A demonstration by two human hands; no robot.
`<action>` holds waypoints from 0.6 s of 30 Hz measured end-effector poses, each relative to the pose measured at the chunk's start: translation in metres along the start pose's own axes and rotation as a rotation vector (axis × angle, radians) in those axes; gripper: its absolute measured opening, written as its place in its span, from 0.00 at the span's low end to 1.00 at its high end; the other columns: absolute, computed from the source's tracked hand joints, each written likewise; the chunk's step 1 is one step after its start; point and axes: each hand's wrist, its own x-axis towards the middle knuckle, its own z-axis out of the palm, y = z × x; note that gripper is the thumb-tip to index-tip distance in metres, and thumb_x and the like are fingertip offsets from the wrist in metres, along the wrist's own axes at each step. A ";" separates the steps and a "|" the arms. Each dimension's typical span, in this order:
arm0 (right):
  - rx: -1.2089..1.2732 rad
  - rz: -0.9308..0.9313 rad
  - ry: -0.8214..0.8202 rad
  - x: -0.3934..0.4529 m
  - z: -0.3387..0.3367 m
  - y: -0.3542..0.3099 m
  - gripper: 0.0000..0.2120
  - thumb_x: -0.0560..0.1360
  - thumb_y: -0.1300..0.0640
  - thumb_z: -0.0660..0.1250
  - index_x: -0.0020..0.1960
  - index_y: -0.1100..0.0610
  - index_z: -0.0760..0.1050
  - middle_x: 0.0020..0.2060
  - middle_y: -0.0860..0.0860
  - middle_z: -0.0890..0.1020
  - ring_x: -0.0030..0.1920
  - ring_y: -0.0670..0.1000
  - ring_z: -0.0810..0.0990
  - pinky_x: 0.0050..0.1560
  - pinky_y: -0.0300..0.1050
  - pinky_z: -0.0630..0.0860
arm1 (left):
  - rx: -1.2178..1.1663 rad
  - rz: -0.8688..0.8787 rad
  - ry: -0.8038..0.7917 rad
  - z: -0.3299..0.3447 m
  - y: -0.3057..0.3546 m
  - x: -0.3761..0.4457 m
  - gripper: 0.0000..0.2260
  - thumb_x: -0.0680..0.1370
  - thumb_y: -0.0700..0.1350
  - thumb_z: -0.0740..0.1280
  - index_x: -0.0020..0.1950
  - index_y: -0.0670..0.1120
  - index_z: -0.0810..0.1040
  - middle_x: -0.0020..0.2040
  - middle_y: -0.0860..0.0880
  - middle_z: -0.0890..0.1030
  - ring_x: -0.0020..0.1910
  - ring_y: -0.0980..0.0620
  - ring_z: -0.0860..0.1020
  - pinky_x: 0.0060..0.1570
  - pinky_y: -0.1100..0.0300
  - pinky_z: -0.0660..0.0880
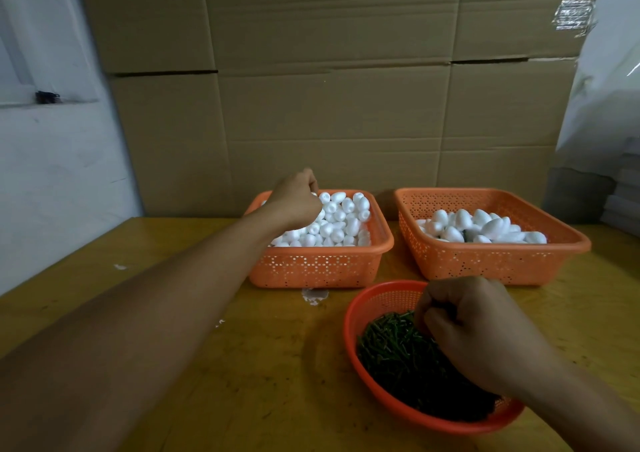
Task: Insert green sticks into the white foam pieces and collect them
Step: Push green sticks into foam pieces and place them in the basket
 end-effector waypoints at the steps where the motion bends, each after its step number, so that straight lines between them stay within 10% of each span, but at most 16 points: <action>1: -0.001 0.004 -0.007 0.000 0.000 0.000 0.15 0.73 0.64 0.66 0.33 0.48 0.79 0.25 0.44 0.80 0.21 0.45 0.73 0.21 0.37 0.63 | -0.048 0.024 0.017 -0.002 0.002 -0.004 0.08 0.74 0.35 0.62 0.43 0.49 0.71 0.43 0.48 0.79 0.43 0.45 0.79 0.38 0.54 0.72; 11: -0.195 0.058 -0.216 -0.002 -0.005 -0.007 0.06 0.77 0.48 0.66 0.46 0.46 0.81 0.37 0.43 0.83 0.37 0.44 0.80 0.41 0.49 0.80 | -0.721 0.147 -0.141 -0.004 0.033 -0.098 0.13 0.73 0.29 0.59 0.48 0.46 0.72 0.43 0.42 0.84 0.30 0.49 0.77 0.27 0.61 0.70; 18: -0.409 0.030 -0.440 -0.006 -0.004 -0.013 0.24 0.71 0.28 0.64 0.59 0.42 0.77 0.49 0.43 0.82 0.48 0.43 0.79 0.50 0.45 0.80 | -0.894 0.185 -0.364 0.013 0.041 -0.144 0.15 0.74 0.38 0.60 0.57 0.54 0.74 0.42 0.42 0.81 0.35 0.46 0.78 0.31 0.59 0.72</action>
